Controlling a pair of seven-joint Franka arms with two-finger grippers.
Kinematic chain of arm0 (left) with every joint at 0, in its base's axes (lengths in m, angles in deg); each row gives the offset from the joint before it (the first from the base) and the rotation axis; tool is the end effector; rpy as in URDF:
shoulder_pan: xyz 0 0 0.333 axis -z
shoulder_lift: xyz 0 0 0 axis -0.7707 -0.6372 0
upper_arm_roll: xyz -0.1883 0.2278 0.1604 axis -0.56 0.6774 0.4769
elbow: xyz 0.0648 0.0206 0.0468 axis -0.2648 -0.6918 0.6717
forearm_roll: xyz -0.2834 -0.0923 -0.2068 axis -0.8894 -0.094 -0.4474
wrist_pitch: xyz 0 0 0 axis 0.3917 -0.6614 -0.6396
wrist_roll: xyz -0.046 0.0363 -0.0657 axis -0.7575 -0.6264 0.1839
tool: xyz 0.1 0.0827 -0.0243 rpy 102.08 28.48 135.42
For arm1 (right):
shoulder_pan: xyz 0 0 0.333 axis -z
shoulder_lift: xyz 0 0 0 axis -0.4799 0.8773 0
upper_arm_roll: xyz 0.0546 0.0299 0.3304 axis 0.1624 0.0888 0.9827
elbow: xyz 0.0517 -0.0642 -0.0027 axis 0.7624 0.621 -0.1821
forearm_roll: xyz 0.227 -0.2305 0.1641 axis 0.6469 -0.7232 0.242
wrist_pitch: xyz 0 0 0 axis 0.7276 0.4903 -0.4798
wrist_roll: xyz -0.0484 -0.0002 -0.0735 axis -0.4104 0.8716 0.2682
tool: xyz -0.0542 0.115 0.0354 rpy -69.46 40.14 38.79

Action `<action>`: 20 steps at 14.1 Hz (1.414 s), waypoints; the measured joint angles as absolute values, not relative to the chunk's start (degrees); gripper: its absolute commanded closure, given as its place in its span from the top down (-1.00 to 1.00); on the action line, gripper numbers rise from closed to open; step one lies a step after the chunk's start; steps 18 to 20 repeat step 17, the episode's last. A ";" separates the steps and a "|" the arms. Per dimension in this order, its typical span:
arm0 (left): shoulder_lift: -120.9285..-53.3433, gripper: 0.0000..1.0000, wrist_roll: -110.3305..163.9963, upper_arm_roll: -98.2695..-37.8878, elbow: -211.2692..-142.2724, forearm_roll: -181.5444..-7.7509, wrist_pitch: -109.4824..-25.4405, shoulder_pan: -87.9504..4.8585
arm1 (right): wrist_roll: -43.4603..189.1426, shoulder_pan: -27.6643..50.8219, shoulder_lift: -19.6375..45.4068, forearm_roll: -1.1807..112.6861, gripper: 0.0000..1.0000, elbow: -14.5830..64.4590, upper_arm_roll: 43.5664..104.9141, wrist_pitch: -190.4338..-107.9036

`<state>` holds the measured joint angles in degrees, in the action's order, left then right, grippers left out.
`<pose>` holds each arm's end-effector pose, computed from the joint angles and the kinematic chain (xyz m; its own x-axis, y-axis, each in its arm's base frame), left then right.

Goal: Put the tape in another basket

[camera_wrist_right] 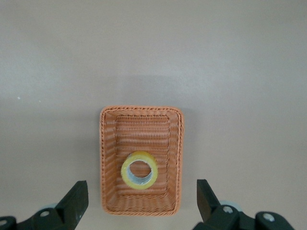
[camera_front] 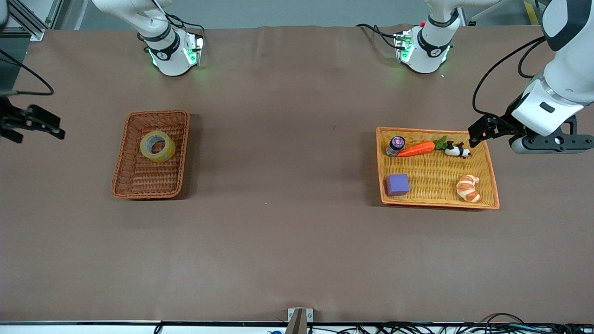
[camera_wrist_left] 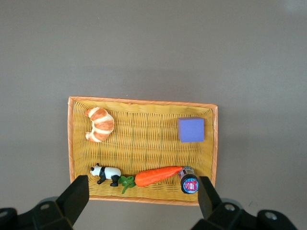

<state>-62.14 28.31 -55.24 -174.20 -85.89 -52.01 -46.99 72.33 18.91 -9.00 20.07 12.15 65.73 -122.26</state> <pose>0.5375 -0.0837 0.5777 0.9977 -0.0145 0.0659 -0.0154 -0.9998 0.0143 0.5303 -0.0337 0.6335 0.9996 0.0243 0.0164 0.0245 -0.9996 -0.0134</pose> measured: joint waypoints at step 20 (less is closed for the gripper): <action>-64.56 1.00 28.31 -55.25 -171.78 -85.89 -52.02 -46.97 | 74.57 18.65 -10.66 19.89 1.00 11.50 66.28 -120.33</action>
